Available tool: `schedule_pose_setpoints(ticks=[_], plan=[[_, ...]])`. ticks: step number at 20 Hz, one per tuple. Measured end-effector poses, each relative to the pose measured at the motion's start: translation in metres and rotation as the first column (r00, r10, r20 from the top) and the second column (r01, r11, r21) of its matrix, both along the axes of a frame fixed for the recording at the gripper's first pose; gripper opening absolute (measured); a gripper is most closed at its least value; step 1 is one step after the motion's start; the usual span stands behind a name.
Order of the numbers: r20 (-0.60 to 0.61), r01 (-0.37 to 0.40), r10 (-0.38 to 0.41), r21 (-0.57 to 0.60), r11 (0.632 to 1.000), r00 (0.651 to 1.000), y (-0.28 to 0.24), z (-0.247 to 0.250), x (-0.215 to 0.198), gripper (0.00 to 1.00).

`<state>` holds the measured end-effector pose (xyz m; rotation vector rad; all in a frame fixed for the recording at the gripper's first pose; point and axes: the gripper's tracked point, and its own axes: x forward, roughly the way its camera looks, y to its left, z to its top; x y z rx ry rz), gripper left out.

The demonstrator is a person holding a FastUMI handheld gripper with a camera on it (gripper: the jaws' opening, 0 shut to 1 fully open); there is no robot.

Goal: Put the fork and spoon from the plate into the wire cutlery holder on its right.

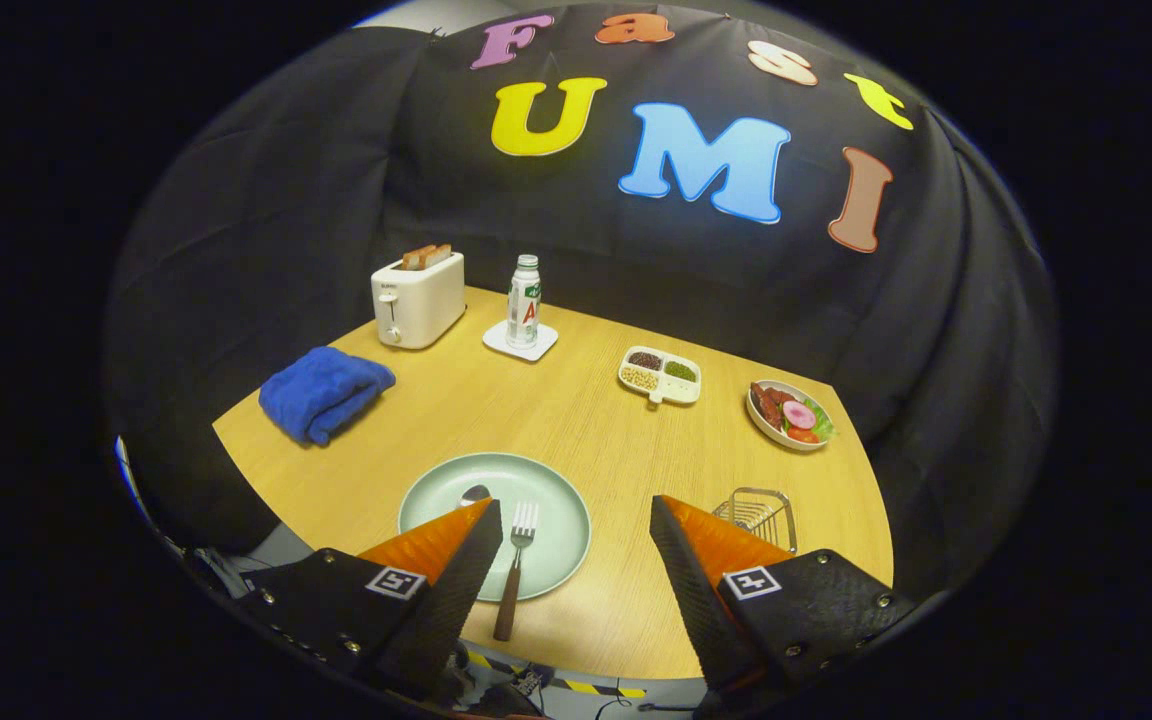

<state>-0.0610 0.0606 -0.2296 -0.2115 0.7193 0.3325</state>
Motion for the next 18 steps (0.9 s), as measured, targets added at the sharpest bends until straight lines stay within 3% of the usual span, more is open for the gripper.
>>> schedule_pose_setpoints(ticks=[5, 9, 11, 16, 18], plan=[[-0.145, -0.096, 0.088, -0.046, 0.994, 0.986, 0.012, -0.042, -0.019, 0.93], [-0.266, -0.125, 0.099, -0.083, 0.989, 0.959, 0.014, -0.074, -0.032, 0.92], [-0.324, -0.135, 0.102, -0.081, 0.988, 0.940, 0.015, -0.088, -0.040, 0.80], [-0.399, -0.152, 0.108, -0.080, 0.985, 0.911, 0.026, -0.111, -0.040, 0.80], [-0.436, -0.176, 0.116, -0.098, 0.979, 0.892, 0.026, -0.125, -0.039, 0.70]])
